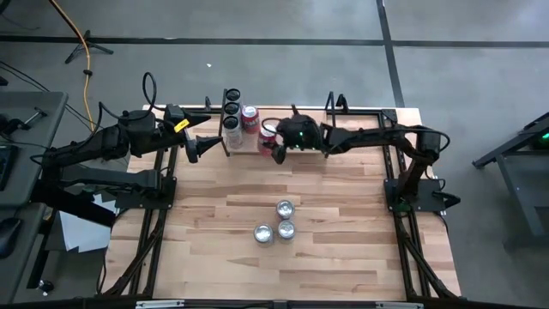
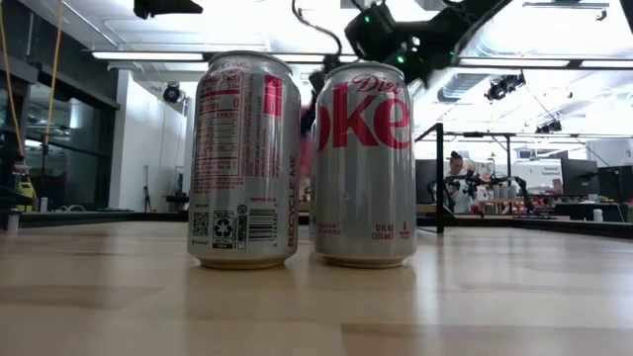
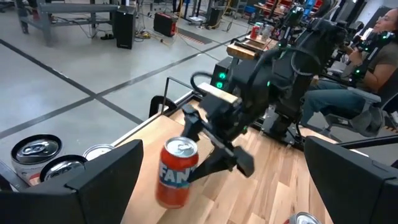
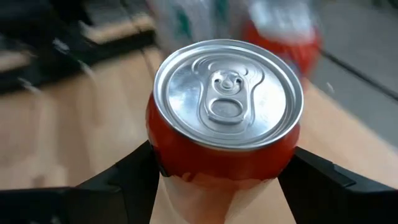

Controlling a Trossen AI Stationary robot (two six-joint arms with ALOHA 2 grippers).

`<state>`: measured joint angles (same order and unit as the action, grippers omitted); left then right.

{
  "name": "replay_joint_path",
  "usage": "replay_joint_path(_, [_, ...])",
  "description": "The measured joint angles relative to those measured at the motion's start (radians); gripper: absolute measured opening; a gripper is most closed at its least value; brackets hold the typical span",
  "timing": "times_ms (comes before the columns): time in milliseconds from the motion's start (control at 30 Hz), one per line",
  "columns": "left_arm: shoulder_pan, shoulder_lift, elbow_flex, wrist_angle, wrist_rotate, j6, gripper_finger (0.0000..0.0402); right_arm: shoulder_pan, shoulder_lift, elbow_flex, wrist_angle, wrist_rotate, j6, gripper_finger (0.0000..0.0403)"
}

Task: Place canned beverage on shelf
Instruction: Put the orange soda can aligned with the other orange soda can on the shelf

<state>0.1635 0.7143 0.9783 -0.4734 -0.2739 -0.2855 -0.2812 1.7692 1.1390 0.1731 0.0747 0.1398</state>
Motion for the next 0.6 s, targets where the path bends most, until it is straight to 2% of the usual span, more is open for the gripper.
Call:
replay_joint_path(200, [0.000,0.000,0.000,0.000,0.000,0.000,0.0400,-0.045,0.066,0.089,-0.024,-0.120,-0.112,0.0264])
replay_joint_path(600, [0.000,0.000,0.000,0.001,0.001,0.000,0.0400,-0.066,0.195,0.230,-0.069,-0.181,-0.279,0.0268])
